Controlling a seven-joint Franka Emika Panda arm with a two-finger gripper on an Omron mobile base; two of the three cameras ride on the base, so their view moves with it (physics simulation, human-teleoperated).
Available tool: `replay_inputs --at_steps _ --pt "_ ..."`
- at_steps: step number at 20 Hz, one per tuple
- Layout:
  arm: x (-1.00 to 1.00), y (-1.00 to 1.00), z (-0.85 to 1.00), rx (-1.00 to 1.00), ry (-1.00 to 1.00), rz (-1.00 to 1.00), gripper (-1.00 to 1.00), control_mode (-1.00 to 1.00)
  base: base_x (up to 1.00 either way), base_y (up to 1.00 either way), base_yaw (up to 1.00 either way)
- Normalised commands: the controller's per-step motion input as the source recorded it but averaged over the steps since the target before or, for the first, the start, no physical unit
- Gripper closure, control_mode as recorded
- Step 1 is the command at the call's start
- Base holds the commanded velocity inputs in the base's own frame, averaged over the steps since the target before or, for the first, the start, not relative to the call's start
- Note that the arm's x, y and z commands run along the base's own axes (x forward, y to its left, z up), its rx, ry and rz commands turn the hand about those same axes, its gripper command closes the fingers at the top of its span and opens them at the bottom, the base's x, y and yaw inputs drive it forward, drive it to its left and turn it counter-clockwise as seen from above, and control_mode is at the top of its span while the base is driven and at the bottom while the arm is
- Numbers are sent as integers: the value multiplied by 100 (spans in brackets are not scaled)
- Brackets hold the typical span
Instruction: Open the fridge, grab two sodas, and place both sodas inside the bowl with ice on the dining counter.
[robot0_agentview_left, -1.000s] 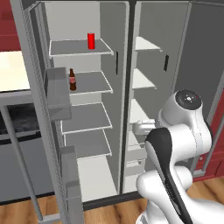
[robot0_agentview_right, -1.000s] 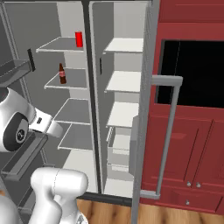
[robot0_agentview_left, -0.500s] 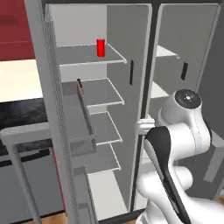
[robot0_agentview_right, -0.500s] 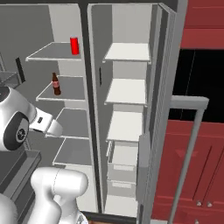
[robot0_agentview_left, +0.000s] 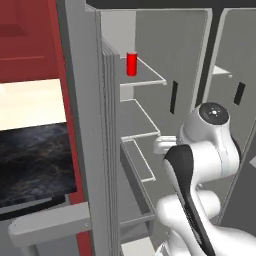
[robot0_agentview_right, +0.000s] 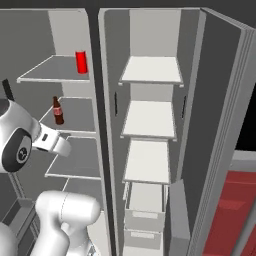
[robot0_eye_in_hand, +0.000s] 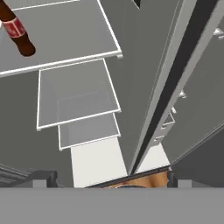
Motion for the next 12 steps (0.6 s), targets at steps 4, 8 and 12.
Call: replay_inputs --at_steps 4,8,12 --pt "0 0 0 0 0 0 -100 100 64 0 5" --pt "25 7 -10 0 -2 12 -100 -100 27 1 6" --pt "44 13 -22 0 -11 34 -100 -100 0 0 0"
